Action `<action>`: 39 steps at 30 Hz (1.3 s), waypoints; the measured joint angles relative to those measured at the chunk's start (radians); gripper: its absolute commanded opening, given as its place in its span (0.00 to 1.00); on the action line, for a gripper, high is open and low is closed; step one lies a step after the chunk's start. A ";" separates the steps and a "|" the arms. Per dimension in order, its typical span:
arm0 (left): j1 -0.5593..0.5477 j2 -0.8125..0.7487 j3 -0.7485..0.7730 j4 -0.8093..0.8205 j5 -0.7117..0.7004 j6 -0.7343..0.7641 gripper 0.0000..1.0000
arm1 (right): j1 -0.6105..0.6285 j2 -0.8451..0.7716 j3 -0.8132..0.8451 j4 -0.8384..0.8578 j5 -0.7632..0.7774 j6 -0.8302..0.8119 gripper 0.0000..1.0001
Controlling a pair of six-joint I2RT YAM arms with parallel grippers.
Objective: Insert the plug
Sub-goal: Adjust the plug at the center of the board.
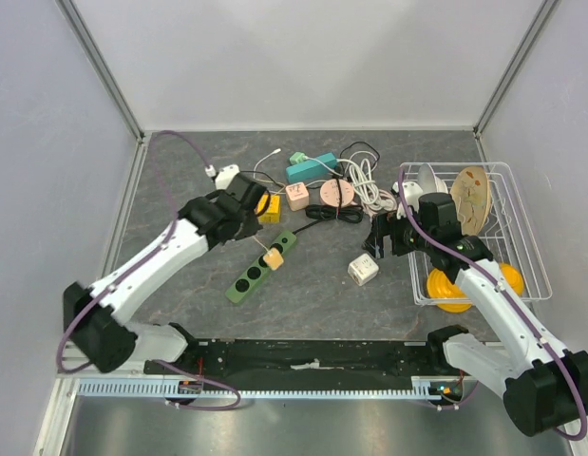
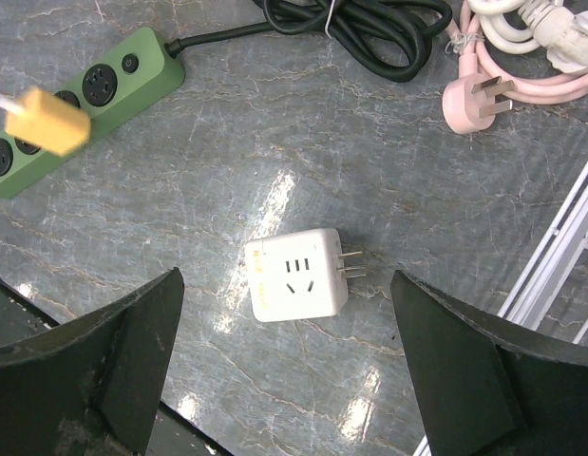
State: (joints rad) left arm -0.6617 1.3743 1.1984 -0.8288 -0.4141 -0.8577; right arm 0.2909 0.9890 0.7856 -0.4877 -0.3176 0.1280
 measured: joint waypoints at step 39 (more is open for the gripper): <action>0.281 0.208 0.227 0.127 -0.016 0.499 0.99 | 0.063 0.104 -0.011 -0.057 0.114 0.226 0.98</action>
State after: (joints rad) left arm -0.3809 1.5822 1.4258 -0.7017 -0.4297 -0.3584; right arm 0.3538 1.0931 0.7746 -0.5446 -0.2039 0.3542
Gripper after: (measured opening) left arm 0.949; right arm 0.982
